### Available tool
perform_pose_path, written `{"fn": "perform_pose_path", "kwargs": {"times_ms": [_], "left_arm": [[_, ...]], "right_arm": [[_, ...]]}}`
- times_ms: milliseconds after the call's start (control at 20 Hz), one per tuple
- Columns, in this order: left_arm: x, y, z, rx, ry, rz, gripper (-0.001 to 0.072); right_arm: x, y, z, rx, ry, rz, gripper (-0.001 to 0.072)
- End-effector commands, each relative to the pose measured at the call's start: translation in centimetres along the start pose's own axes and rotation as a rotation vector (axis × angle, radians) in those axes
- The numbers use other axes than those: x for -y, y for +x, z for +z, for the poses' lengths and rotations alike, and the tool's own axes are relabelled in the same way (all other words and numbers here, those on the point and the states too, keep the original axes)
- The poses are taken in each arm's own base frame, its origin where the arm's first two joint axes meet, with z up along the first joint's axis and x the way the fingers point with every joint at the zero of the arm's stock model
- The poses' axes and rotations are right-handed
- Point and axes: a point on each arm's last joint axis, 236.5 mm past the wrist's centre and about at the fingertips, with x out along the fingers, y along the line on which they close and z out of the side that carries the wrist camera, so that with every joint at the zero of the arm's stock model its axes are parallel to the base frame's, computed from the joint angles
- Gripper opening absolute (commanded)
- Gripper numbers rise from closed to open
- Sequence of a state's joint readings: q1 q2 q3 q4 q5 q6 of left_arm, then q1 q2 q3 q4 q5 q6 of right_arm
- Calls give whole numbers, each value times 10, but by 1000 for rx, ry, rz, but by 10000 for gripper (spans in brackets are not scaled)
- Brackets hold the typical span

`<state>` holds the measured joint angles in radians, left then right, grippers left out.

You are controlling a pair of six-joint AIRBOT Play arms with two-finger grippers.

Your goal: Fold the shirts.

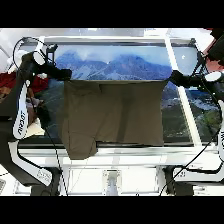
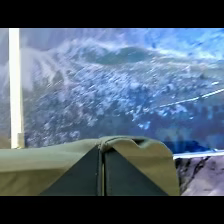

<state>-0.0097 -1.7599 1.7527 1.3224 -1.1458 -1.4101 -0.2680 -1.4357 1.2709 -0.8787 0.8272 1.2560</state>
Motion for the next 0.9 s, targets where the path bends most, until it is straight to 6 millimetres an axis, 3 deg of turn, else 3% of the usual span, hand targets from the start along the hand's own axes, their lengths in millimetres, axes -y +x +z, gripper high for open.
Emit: {"fn": "perform_pose_path", "kwargs": {"times_ms": [0,200,350,500,650,850], "left_arm": [[-6,10,-41,-174,19,14,9],[-10,14,-75,-297,28,20,9],[-8,22,-92,-342,17,9,9],[-9,34,-119,-408,3,2,9],[-11,43,-145,-469,-11,-2,9],[-14,50,-148,-459,-14,8,15]], "right_arm": [[5,3,-20,-80,-52,-9,27],[4,-12,-110,-450,-155,-18,27],[14,-14,-156,-595,-166,-51,27],[29,-5,-182,-620,-129,-76,27],[41,6,-197,-600,-91,-106,27],[42,13,-220,-617,-80,-109,32]]}}
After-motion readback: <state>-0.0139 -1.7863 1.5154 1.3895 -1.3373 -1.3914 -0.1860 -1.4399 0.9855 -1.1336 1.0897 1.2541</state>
